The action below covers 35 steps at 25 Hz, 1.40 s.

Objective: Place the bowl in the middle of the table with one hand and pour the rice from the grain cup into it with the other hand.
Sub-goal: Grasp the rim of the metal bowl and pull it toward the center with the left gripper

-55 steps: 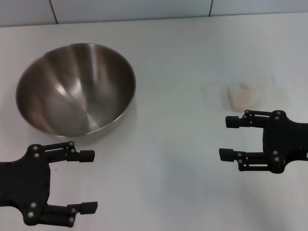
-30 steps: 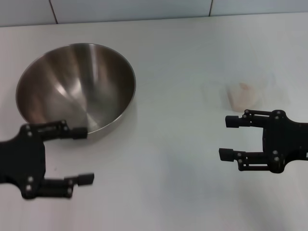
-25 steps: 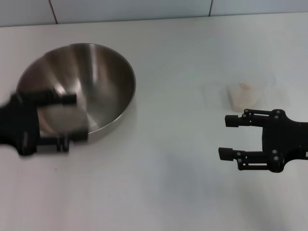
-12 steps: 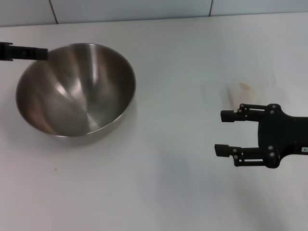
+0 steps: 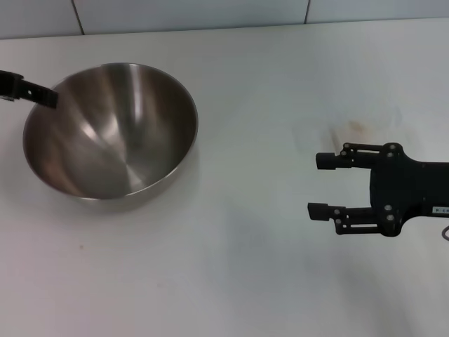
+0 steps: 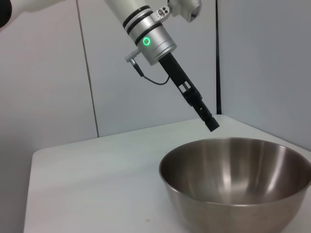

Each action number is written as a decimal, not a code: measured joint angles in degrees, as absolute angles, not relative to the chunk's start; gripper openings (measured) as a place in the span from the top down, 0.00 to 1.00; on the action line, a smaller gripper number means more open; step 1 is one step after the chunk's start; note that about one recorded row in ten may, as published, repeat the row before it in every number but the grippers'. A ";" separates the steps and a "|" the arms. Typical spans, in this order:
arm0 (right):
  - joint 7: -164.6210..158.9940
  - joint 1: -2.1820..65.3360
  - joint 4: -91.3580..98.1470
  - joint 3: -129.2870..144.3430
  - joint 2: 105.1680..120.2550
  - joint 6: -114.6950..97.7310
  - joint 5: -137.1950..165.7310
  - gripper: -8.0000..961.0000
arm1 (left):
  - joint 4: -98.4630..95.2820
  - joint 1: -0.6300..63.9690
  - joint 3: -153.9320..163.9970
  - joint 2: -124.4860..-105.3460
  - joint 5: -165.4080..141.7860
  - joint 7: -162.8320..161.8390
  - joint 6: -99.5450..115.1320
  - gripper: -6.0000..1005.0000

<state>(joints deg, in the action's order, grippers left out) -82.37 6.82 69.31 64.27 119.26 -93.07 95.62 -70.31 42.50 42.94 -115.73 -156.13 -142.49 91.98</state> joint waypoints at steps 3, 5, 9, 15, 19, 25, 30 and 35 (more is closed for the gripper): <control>-82.07 6.83 69.30 64.13 119.26 -93.14 95.58 0.21 | -70.31 42.50 42.94 -115.73 -156.13 -142.49 91.98 0.16; -81.91 6.82 69.28 63.99 119.26 -93.19 95.52 0.21 | -69.76 42.67 43.82 -115.90 -156.99 -142.50 91.71 0.16; -81.90 6.82 69.26 63.95 119.26 -93.15 95.52 0.21 | -69.68 42.69 44.02 -116.04 -157.09 -142.47 91.67 0.16; -81.67 7.13 69.25 63.95 119.26 -93.13 95.52 0.21 | -66.78 42.60 45.84 -116.43 -157.41 -141.52 89.10 0.16; -81.66 7.18 69.21 63.97 119.26 -93.11 95.53 0.21 | -64.21 42.70 47.47 -116.48 -157.48 -141.14 86.85 0.16; -81.65 7.37 69.10 63.98 119.26 -93.07 95.58 0.21 | -62.28 42.39 49.54 -116.72 -157.55 -141.14 83.92 0.16; -81.65 7.81 69.07 63.92 119.27 -93.01 95.62 0.21 | -60.96 42.25 50.73 -117.05 -158.20 -141.14 81.52 0.16; -81.64 8.30 69.02 63.56 119.27 -92.97 95.63 0.21 | -60.36 42.71 50.72 -117.51 -160.89 -141.57 80.76 0.17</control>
